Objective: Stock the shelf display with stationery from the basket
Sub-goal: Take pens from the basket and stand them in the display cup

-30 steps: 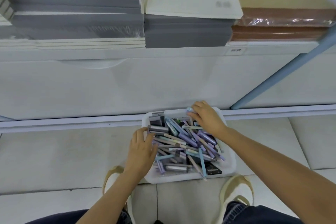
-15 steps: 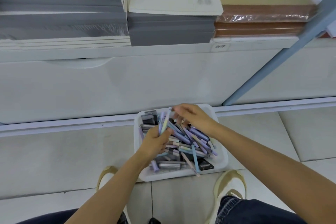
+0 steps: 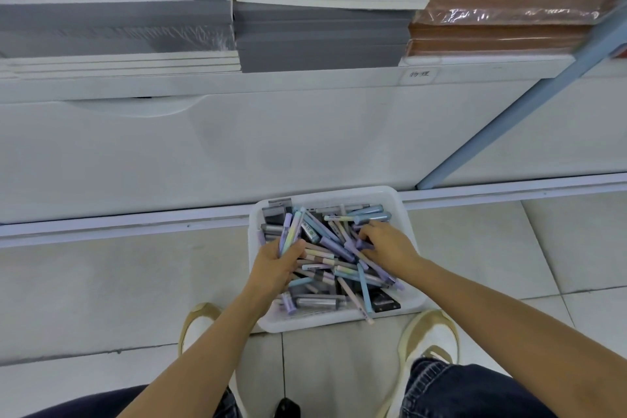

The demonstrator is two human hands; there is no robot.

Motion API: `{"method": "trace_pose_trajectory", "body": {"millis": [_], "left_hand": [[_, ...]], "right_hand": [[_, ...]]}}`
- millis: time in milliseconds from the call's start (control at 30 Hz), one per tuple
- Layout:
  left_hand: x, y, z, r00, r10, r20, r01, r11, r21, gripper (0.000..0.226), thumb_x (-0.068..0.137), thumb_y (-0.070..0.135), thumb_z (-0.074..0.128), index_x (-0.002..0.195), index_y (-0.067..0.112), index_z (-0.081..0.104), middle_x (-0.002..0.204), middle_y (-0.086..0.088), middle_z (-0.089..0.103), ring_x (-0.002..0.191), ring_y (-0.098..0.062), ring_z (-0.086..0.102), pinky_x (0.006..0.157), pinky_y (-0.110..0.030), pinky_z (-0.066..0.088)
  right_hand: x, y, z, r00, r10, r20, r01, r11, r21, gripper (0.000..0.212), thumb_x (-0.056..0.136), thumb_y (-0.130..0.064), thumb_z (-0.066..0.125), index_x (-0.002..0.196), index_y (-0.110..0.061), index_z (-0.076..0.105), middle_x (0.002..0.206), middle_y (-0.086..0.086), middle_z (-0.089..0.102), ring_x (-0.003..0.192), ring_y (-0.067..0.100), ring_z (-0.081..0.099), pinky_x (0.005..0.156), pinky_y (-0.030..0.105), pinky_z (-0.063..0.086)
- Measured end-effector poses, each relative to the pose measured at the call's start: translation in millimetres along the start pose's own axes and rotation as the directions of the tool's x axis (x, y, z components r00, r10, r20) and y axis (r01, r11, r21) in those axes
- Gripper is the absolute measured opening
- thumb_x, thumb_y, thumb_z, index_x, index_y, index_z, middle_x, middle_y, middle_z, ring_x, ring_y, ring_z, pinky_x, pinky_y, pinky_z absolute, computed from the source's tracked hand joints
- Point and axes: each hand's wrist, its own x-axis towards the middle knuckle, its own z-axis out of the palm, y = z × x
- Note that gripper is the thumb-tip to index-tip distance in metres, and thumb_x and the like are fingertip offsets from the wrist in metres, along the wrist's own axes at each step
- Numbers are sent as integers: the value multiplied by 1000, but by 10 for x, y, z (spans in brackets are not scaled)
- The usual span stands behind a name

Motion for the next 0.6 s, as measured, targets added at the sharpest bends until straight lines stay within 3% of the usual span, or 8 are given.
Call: {"method": "trace_pose_trajectory", "body": {"millis": [67, 133, 200, 300, 400, 533, 600], "left_hand": [[21, -22, -19, 1000, 12, -16, -12, 1000, 15, 29, 97, 28, 56, 75, 9, 58, 48, 6, 41, 38, -5, 32, 38, -17, 30], [42, -45, -37, 999, 16, -46, -15, 999, 28, 28, 97, 26, 57, 75, 9, 58, 46, 8, 43, 38, -3, 35, 39, -15, 31], [59, -59, -47, 998, 20, -66, -19, 1000, 14, 27, 97, 25, 58, 73, 10, 59, 44, 10, 46, 38, -3, 38, 39, -14, 33], [47, -48, -52, 997, 35, -64, -37, 999, -20, 24, 96, 22, 59, 74, 16, 62, 43, 11, 52, 36, -1, 45, 38, -11, 35], [42, -60, -82, 997, 38, -71, -40, 999, -37, 27, 94, 24, 62, 68, 19, 60, 43, 10, 50, 36, -2, 43, 38, -12, 34], [53, -97, -127, 995, 37, -93, -39, 999, -15, 25, 95, 22, 62, 70, 17, 61, 42, 10, 52, 36, 0, 45, 38, -13, 36], [63, -106, -142, 992, 49, -121, -48, 999, 9, 26, 94, 22, 62, 70, 14, 60, 43, 10, 52, 37, 0, 45, 39, -14, 37]], "right_hand": [[-4, -11, -47, 994, 10, -105, 8, 986, 165, 11, 94, -16, 55, 103, -11, 60, 96, 4, 65, 82, 18, 60, 70, 30, 46], [17, -58, -137, 980, 6, -200, 56, 951, 303, 8, 95, -13, 51, 102, -11, 57, 76, -4, 58, 62, 7, 50, 57, 24, 35], [46, -157, -199, 984, -10, -179, 81, 915, 395, 7, 96, -12, 50, 99, -12, 57, 73, -7, 55, 61, 3, 48, 57, 21, 34], [84, -339, -137, 998, -41, -49, 54, 949, 311, 18, 89, -23, 64, 92, -5, 63, 87, 6, 65, 77, 18, 61, 69, 33, 49], [110, -453, -10, 1000, -17, 13, 14, 988, 155, 31, 84, -33, 72, 96, -7, 63, 98, 7, 64, 87, 23, 62, 77, 36, 52], [128, -501, 29, 1000, -6, -23, 9, 994, 107, 27, 88, -32, 65, 77, -11, 54, 88, 10, 64, 80, 26, 64, 72, 36, 54], [131, -498, 36, 998, 13, -66, 0, 982, 191, 20, 87, -28, 62, 81, -10, 55, 78, 6, 63, 74, 23, 63, 66, 35, 53]]}}
